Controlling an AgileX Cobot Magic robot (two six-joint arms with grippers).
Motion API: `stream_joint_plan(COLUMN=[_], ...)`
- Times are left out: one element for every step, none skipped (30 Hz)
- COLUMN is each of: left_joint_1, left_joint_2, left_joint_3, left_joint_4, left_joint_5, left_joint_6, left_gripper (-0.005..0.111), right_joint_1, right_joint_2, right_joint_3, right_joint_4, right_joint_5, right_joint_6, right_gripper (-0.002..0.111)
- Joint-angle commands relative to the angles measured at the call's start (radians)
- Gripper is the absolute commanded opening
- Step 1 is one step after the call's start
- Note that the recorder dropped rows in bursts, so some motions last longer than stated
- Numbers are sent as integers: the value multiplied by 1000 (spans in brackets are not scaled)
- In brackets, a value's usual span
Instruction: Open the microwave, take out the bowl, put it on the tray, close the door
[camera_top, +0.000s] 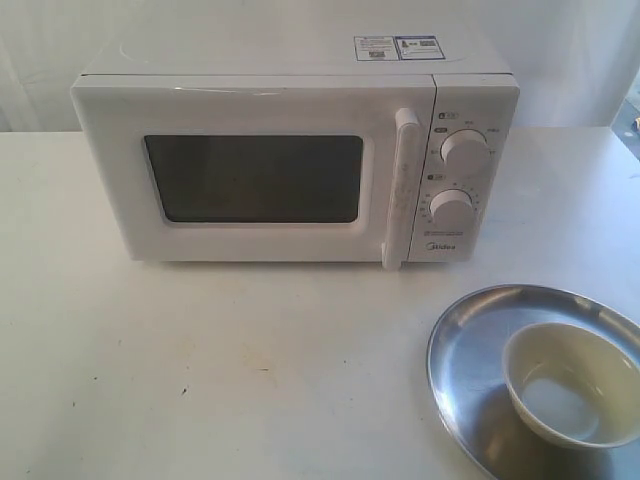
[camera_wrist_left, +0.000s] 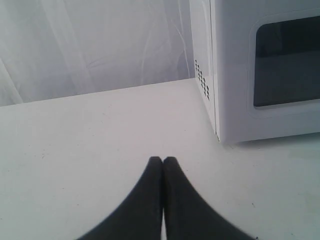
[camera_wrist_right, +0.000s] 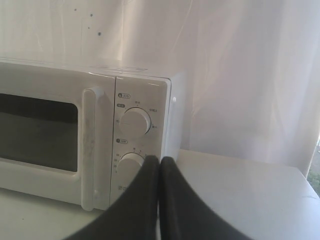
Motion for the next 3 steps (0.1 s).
stream_joint_plan(left_joint_1=[-1,-1,-1], left_joint_2=[-2,-2,-2], left_joint_3=[-3,-3,-3], left_joint_4=[-8,-8,-8], left_joint_5=[-4,-4,-4], left_joint_6=[0,0,0], left_gripper=[0,0,0], right_joint_1=[-5,-5,-5], right_joint_2=[-5,-5,-5], right_joint_3=[5,5,5], right_joint_4=[4,4,4], right_joint_5=[2,2,2], right_joint_6=[-6,-6,-6], right_gripper=[0,0,0])
